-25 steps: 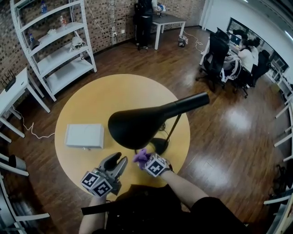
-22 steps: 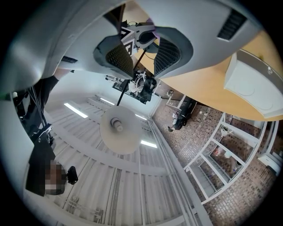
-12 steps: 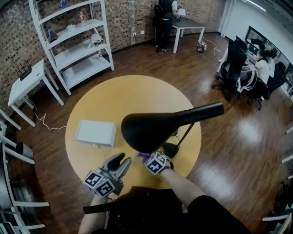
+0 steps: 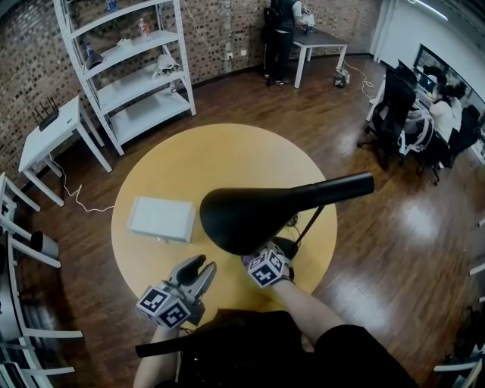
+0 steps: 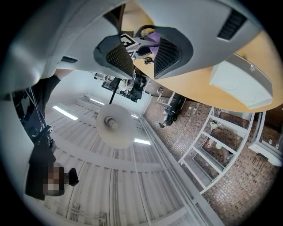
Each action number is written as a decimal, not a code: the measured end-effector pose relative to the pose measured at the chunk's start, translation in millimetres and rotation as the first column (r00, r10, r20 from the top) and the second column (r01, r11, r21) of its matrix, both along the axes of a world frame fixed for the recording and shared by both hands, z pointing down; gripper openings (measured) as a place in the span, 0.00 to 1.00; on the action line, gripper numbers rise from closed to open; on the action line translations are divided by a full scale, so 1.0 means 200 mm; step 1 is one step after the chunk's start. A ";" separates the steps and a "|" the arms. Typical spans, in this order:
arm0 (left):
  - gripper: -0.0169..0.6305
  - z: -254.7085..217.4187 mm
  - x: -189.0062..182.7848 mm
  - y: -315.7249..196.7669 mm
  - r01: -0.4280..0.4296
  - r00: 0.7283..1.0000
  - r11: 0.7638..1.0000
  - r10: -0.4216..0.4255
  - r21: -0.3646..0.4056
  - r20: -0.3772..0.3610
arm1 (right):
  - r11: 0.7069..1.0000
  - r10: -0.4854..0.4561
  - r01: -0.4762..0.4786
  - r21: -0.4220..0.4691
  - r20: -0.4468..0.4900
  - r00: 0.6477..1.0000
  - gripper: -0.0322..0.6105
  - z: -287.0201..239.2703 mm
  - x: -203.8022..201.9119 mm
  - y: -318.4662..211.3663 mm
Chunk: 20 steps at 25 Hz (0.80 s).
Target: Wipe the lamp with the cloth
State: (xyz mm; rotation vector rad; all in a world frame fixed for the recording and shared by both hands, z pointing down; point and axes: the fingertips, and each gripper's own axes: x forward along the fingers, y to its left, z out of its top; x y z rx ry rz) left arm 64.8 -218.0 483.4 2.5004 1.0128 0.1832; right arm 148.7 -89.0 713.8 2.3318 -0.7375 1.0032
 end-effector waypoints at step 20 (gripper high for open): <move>0.23 0.06 0.02 0.11 -0.104 0.994 0.994 0.105 -0.021 0.013 | 0.997 0.076 -0.074 -0.034 0.070 0.995 0.20 0.14 -0.31 0.41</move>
